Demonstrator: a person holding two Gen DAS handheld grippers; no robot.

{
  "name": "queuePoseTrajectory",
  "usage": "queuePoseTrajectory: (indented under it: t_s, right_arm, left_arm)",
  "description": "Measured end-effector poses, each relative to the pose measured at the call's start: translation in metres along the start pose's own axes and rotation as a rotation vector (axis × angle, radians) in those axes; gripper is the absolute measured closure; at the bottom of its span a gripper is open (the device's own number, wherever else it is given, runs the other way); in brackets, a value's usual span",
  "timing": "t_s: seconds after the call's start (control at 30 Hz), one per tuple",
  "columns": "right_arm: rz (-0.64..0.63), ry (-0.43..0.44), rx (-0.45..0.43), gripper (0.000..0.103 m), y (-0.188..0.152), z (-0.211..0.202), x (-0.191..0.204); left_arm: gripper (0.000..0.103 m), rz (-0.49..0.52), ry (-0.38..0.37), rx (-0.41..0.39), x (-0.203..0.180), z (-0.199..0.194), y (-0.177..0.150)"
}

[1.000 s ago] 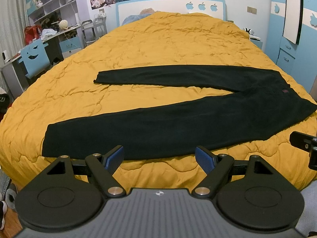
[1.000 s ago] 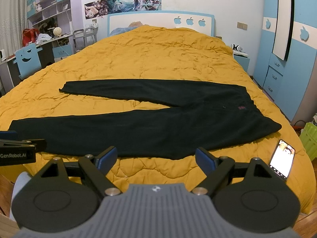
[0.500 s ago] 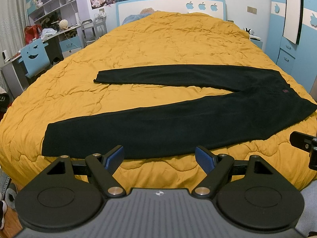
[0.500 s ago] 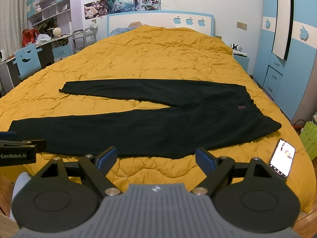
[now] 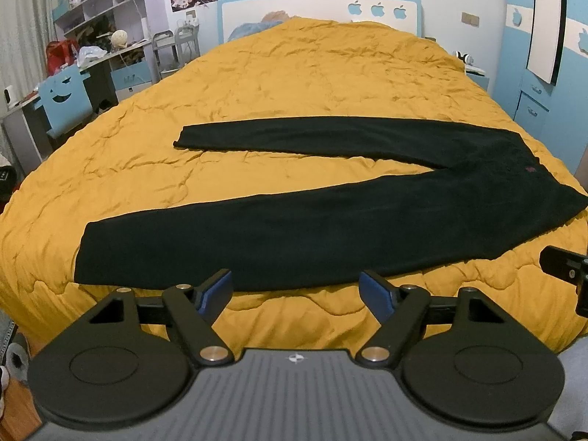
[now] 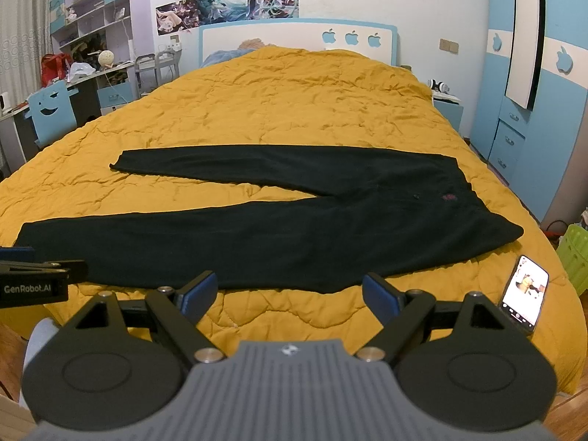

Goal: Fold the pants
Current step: 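Grasp the hem of one trouser leg with the left gripper while the right gripper grasps the other hem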

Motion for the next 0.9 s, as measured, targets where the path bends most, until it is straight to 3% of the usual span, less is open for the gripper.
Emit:
queuePoseTrajectory:
  t_s: [0.2,0.4,0.53,0.7,0.9]
  right_arm:
    - [0.03,0.077,-0.035,0.021,0.005,0.005,-0.006]
    - [-0.116,0.169,-0.093,0.021,0.015,0.019,-0.013]
    - [-0.159,0.14,-0.036,0.021,0.017,0.047,-0.036]
    - [-0.221,0.034,0.025,0.021,0.019,0.084,-0.074]
    - [-0.286,-0.013,0.073,0.025,0.023,0.104,-0.1]
  left_arm:
    - [0.015,0.067,-0.045,-0.096,0.013,-0.003,0.004]
    - [0.016,0.336,0.02,-0.16,0.047,0.003,-0.015]
    - [0.021,0.509,0.119,-0.084,0.076,0.028,-0.046]
    - [0.034,0.594,0.234,0.015,0.102,0.066,-0.075]
    - [0.048,0.742,0.282,0.082,0.103,0.093,-0.088]
Point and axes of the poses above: each gripper's, at about its wrist camera, not at the fingertips, and z roughly the way its jaws point, x to its left, y to its top, the point moved 10 cm from there along z, roughly the way its jaws point, and after that the axes turned 14 degrees about z, right-handed, at the moved point
